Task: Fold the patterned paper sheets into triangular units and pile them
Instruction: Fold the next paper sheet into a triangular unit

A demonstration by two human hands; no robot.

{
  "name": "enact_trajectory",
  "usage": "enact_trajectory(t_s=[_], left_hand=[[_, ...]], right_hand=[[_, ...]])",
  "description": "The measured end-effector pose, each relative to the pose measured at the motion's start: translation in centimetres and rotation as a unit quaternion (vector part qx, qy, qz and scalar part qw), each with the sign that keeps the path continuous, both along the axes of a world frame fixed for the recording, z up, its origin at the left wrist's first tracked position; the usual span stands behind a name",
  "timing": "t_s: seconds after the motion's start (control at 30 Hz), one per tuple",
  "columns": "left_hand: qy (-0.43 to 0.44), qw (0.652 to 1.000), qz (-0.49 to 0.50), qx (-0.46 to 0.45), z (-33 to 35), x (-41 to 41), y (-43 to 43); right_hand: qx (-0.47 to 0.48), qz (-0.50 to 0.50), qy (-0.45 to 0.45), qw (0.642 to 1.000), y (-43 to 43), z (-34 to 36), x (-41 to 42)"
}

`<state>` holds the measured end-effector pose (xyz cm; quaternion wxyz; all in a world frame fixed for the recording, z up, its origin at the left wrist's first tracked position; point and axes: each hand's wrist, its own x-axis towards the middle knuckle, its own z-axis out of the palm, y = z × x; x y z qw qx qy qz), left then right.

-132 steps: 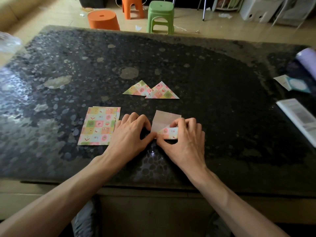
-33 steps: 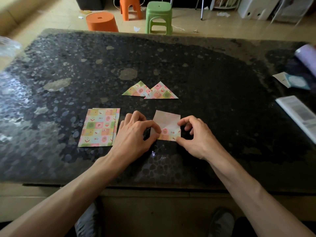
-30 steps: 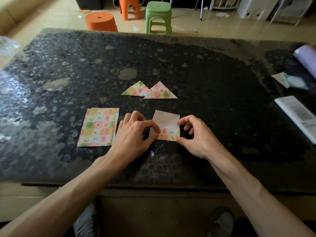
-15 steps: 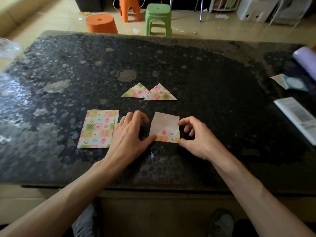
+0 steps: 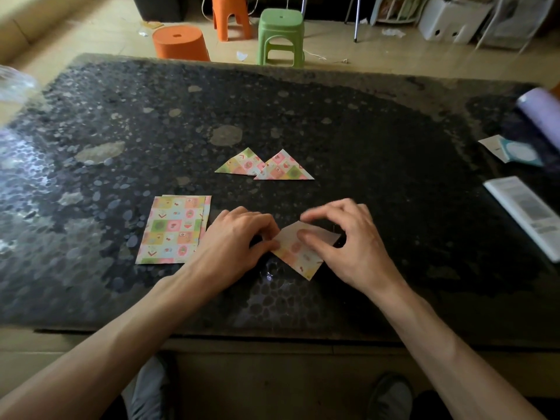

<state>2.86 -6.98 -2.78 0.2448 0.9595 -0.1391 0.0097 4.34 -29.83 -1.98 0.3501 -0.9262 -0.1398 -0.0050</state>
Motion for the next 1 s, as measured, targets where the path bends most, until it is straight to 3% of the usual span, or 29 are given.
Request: enact_trajectory(t_s=[0.17, 0.3, 0.43, 0.6, 0.7, 0.77, 1.0], left_hand=[[-0.062, 0.997, 0.037, -0.031, -0.2, -0.4, -0.3], [-0.071, 0.996, -0.01, -0.048, -0.1, -0.8, -1.2], [-0.068, 0.996, -0.047, 0.015, -0.7, -1.2, -1.4], [-0.102, 0.991, -0.06, 0.061, -1.3, -1.1, -0.9], [-0.127, 0.988, -0.071, 0.059, -1.6, -1.0, -0.9], [-0.129, 0.988, -0.071, 0.055, -1.6, -1.0, -0.9], [-0.148, 0.986, -0.067, 0.023, -1.0, -1.3, -1.2]], right_hand=[[0.035, -0.045, 0.073, 0.996, 0.3, 0.0, 0.1], [0.093, -0.118, 0.155, 0.976, 0.4, -0.5, 0.0], [0.176, -0.126, 0.227, 0.95, 0.8, -0.3, -0.5], [0.09, -0.041, 0.207, 0.973, 0.7, -0.1, -0.3], [0.088, 0.026, 0.251, 0.964, -0.2, 0.4, -0.1], [0.033, 0.064, 0.251, 0.965, -0.7, 0.9, 0.0], [0.005, 0.064, 0.195, 0.979, -0.3, 0.7, -0.2]])
